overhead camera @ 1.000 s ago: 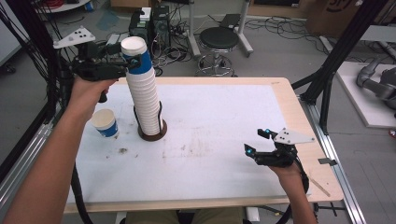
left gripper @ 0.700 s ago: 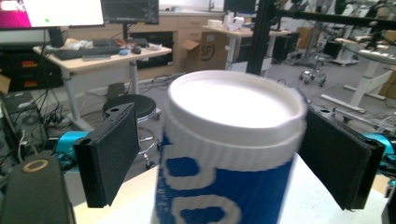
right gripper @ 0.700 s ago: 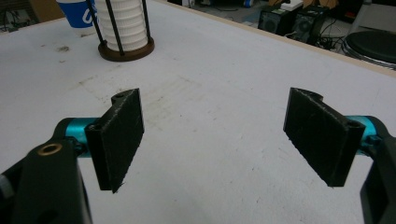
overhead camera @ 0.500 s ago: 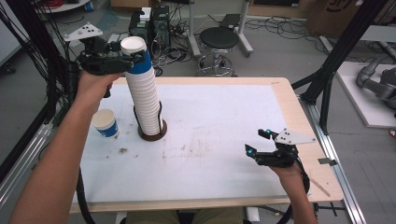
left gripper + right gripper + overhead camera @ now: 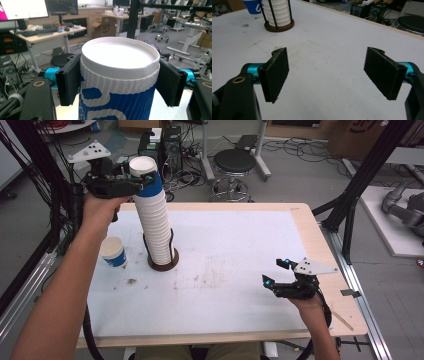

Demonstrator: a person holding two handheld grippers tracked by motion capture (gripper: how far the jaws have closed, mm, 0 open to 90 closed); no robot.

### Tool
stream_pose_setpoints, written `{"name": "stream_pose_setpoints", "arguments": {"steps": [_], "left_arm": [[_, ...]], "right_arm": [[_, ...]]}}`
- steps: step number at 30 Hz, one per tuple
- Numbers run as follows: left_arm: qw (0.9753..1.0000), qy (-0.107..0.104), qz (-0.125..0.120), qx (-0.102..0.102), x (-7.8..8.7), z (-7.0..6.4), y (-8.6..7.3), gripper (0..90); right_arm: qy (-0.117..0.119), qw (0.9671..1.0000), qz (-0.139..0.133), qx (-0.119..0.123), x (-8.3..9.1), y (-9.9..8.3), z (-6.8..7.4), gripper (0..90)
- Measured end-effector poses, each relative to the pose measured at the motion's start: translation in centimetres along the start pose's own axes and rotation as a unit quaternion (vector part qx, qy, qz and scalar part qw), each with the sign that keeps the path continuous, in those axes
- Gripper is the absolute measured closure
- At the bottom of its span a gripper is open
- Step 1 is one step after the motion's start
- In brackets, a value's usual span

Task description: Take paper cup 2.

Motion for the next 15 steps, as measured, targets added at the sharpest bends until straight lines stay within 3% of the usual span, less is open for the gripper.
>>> {"name": "stream_pose_setpoints", "arguments": {"steps": [8,15], "left_arm": [[0.9999,-0.004,-0.012,-0.006,0.4,-0.6,1.8,28.5],[0.9990,-0.014,-0.043,0.004,1.4,-1.1,3.7,28.6]], "right_arm": [[0.002,1.0000,0.000,-0.001,0.0,0.0,0.1,20.7],[0.001,1.0000,-0.002,0.000,0.0,0.1,0.1,20.7]]}}
Point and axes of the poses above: each handheld gripper's, and its own axes: x roughly backward along the jaws, y roughly out of its top, z roughly to its left, the point moved 4 cm from there along -x, roughly forward along the jaws, and after that the axes turned 10 degrees about x, right-handed, at the moved point
